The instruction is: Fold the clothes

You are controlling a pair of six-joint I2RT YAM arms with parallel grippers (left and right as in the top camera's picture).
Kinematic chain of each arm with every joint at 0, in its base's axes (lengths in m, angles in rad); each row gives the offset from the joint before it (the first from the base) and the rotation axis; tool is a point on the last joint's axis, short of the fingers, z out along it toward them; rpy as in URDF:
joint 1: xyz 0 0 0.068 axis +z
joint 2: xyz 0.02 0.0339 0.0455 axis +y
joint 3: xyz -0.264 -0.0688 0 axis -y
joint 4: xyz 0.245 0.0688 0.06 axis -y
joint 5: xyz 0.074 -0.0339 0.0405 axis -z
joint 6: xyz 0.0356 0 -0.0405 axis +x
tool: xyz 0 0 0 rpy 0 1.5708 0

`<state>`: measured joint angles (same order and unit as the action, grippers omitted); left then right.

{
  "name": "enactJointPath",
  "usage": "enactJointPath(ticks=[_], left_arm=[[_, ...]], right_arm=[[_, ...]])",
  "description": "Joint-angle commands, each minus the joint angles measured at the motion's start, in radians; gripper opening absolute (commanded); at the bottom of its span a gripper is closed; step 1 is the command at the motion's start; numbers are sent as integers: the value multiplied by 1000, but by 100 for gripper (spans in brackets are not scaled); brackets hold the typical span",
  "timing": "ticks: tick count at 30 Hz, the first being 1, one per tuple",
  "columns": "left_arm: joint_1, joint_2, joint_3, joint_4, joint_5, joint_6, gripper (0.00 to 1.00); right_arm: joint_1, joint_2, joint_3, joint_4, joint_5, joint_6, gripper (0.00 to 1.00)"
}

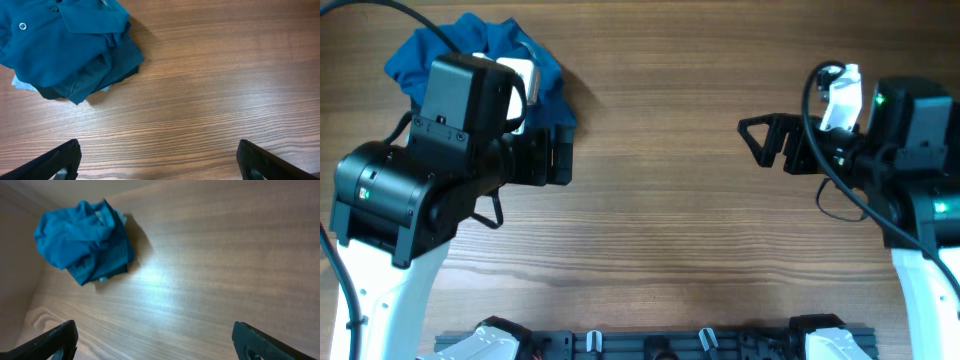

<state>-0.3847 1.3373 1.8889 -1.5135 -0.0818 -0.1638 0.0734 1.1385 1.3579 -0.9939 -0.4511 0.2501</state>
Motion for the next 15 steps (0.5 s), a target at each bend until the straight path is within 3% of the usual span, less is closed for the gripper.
enactJointPath(ticks=[1,6,10,15], left_arm=[[-4,0,0,5,-13,-17,100],[-4,0,0,5,-13,-17,100],[-4,0,0,5,-13,-17,100],[-4,0,0,5,-13,-17,100]], right_arm=[[9,-22,-8,73,54,6,100],[13,-207,-119,414,63,-222,100],[13,-457,-262,454,67,-373,100],[13,-756,-484,455,179,-411,100]])
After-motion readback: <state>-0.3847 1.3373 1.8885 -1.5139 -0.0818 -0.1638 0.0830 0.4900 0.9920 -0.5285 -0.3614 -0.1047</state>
